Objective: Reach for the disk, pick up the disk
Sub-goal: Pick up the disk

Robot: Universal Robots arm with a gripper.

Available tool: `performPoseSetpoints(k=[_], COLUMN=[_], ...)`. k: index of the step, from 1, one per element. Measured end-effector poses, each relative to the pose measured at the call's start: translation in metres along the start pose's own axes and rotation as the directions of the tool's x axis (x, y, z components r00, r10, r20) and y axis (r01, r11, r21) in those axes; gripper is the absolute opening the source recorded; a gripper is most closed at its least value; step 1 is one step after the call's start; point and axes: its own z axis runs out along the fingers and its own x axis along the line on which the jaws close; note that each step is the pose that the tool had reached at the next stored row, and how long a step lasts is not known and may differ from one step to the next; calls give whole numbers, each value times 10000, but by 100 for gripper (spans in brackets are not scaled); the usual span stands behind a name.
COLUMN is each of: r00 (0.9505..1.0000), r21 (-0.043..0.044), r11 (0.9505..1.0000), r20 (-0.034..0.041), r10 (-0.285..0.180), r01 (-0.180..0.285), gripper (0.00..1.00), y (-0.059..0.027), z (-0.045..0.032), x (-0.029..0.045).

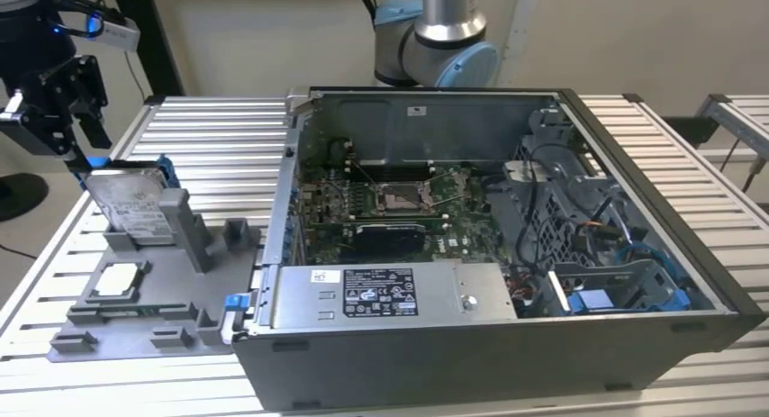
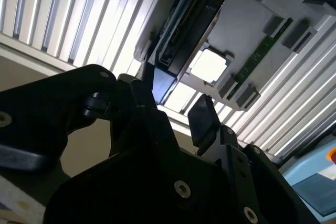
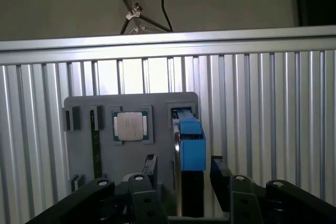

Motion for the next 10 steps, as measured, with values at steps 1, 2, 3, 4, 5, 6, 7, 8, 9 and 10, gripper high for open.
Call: performPoseSetpoints(k=[1, 2, 3, 4, 5, 6, 7, 8, 9, 10], r00=[10000, 10000, 10000, 10000, 10000, 10000, 10000, 10000, 10000, 10000], r21=[0, 1, 1, 0, 1, 1, 2, 1, 0, 1], r11=[10000, 10000, 10000, 10000, 10000, 10000, 10000, 10000, 10000, 10000], r20=[0, 0, 0, 0, 0, 1, 1, 0, 0, 0], r10=[0, 0, 0, 0, -1, 0, 0, 0, 0, -1], r01=[0, 0, 0, 0, 1, 0, 0, 0, 0, 1], gripper=[100, 100, 100, 100, 100, 100, 100, 100, 100, 100], y=[0, 0, 0, 0, 0, 0, 0, 0, 0, 2], z=[2, 5, 8, 11, 14, 18, 21, 25, 30, 43], x=[0, 0, 0, 0, 0, 0, 0, 0, 1, 1])
